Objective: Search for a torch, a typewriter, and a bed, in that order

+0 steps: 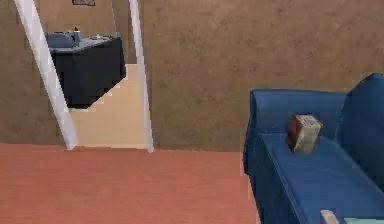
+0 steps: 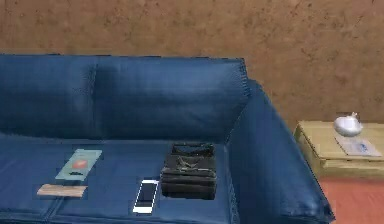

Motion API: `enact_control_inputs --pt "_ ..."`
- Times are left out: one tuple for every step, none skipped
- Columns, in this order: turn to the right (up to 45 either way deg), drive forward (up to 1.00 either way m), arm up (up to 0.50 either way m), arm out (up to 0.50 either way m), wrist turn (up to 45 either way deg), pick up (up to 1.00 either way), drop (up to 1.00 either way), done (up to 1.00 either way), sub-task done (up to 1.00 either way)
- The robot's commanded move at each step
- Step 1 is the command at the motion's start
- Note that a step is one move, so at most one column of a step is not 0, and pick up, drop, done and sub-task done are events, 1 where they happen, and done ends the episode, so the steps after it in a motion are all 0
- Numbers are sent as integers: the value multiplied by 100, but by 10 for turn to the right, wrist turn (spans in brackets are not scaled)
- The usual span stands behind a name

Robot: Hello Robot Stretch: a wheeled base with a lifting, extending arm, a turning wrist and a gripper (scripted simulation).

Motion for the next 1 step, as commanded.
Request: enact_control_inputs --pt "-450 0 0 0 0 0 0 0 0"
